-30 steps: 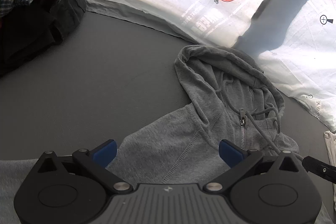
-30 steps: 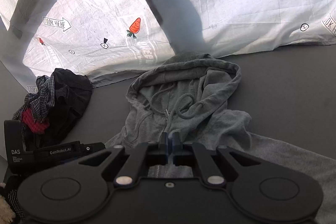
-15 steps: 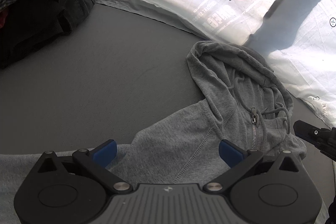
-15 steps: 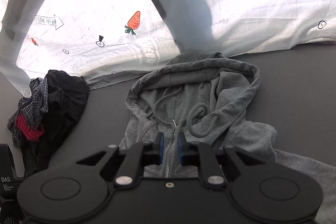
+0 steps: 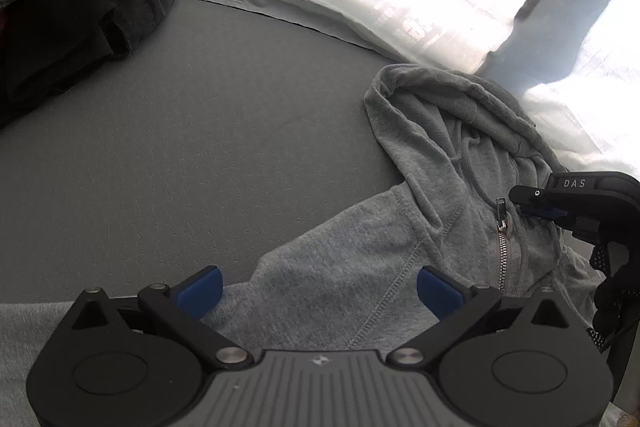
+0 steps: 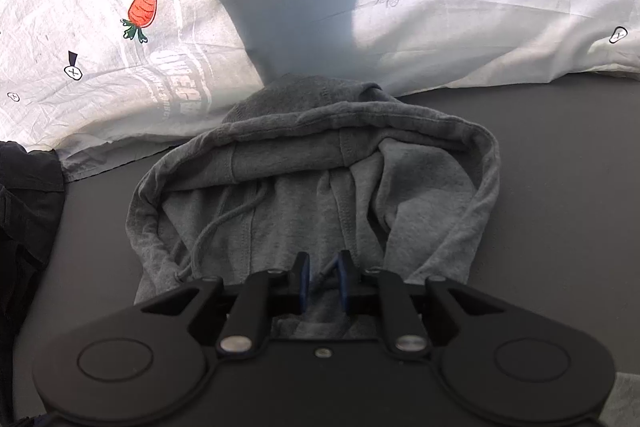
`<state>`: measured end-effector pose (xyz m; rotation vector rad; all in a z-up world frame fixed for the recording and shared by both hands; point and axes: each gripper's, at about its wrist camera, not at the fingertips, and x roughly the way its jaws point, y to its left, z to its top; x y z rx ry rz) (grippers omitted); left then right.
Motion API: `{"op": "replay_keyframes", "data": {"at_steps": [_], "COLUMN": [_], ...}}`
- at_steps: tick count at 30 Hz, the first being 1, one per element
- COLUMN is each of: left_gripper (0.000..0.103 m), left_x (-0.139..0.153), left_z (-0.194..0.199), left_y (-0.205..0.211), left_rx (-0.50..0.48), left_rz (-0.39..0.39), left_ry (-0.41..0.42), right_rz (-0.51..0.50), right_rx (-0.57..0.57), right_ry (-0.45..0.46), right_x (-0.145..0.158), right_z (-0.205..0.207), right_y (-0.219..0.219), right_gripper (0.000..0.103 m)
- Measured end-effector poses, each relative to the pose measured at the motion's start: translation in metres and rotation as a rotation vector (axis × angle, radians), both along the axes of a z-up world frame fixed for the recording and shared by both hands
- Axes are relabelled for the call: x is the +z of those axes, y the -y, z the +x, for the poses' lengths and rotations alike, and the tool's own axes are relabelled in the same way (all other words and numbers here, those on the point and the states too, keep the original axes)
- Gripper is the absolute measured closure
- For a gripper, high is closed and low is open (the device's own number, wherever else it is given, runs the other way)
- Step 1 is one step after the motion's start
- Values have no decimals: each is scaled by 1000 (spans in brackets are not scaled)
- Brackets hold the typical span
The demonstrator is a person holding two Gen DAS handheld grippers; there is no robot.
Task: Fold clothes
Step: 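Grasp the hood edge with the right gripper and pull it straight, then release the hood with the right gripper and withdraw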
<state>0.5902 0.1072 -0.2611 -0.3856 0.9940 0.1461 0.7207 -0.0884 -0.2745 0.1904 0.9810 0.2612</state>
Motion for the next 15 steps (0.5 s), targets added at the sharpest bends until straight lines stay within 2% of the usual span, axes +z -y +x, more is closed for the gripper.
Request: {"op": "replay_keyframes", "data": {"at_steps": [5,6,7,9,15], "left_gripper": [1,1,1,1,1], "left_x": [3,4,4,7,20], "left_z": [-1,-2,-3,-4,-14], "left_y": [1,2,2,2,-4], "left_rx": [0,-1,-2,-2,16], "left_rz": [0,0,-2,-3,-8], "left_ry": [4,6,8,11,41], "right_rz": [-24,-27,-14,38,107], "right_rx": [-12,-2,8,-5,-21], "right_ry": [-43,-41,-38,-31,120], "right_x": [0,0,-1,-1,41], "right_z": [11,11,11,7,-49], "right_y": [-6,-7,-5,4,42], "right_gripper": [85,89,99,99,99]}}
